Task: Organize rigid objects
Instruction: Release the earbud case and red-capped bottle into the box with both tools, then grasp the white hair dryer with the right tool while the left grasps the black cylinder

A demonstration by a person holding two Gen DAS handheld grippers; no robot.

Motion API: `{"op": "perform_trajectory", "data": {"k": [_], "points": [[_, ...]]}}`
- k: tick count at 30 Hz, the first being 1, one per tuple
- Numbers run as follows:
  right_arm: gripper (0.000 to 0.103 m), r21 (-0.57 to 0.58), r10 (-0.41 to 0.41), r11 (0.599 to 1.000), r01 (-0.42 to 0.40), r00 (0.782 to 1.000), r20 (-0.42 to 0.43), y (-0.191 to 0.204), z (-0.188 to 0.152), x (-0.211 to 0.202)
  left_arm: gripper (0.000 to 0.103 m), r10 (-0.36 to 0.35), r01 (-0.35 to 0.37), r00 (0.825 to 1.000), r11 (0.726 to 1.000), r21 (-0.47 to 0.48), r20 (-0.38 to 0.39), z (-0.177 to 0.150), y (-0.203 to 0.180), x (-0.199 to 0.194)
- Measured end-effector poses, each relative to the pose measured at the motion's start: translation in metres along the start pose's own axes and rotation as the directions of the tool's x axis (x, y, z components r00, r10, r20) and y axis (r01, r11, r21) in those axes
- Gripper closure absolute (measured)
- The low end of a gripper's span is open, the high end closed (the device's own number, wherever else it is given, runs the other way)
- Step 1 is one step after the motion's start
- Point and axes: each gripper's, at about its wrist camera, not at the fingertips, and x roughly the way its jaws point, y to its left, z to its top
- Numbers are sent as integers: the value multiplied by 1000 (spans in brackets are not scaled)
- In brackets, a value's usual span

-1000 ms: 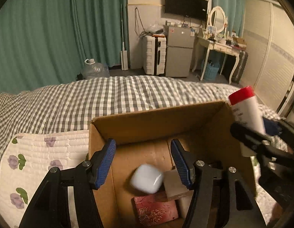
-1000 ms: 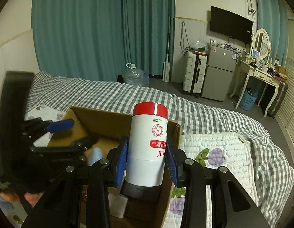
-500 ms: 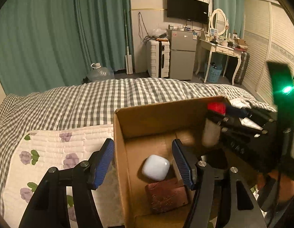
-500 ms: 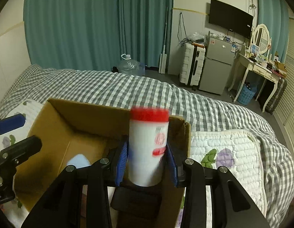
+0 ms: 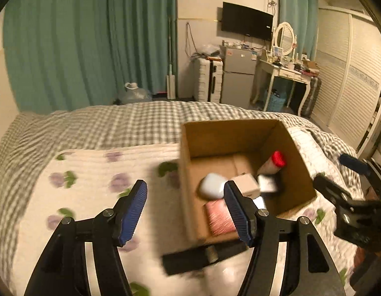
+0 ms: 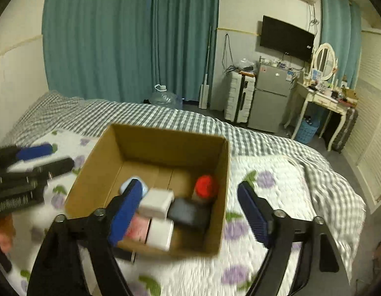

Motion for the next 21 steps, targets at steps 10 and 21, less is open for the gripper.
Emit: {"op": "perform_trajectory", "data": {"k": [10,21], "points": [[17,2,66,998,-66,984,-166,80,-68,-8,35,120,-119,992,993,17,-43,-74,46,-16],[37,22,135,990,-137,918,-373,131,-120,66,35,50,-50,993,999,1,-110,-124,59,13]]}}
